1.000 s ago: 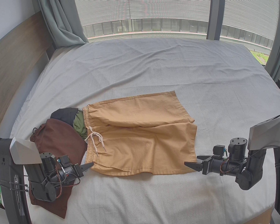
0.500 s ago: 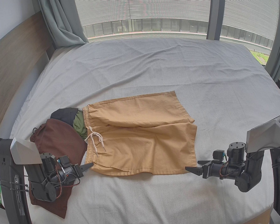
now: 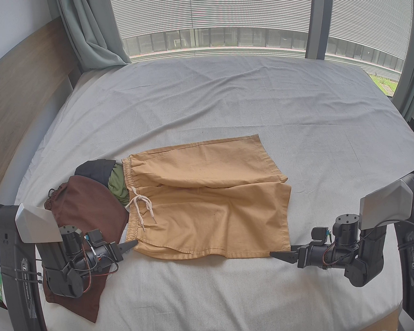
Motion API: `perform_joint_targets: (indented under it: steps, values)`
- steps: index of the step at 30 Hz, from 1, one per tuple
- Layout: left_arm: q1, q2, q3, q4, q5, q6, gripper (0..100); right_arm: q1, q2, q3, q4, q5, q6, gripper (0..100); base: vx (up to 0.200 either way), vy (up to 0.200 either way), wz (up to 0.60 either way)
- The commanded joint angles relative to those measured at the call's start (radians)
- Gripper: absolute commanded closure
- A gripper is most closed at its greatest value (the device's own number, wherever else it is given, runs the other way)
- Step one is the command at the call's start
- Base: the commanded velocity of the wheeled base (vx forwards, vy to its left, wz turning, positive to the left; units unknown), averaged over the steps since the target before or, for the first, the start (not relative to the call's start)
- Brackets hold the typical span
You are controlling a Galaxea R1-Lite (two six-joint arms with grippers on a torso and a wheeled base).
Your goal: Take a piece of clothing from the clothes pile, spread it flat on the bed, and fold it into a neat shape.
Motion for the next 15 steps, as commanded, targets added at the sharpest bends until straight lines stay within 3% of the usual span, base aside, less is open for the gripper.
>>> perform_joint_targets:
  steps: [1,15]
  values:
    - [0.002,0.003,-0.002,0.0,0.0,-0.002,100,0.001,0.008,0.001,0.005,0.008,0.003,0,0.0,0.0,0.0]
    - [0.002,0.006,-0.008,-0.002,0.005,-0.001,100,0.0,-0.092,0.028,0.005,0.028,0.005,0,0.0,0.0,0.0]
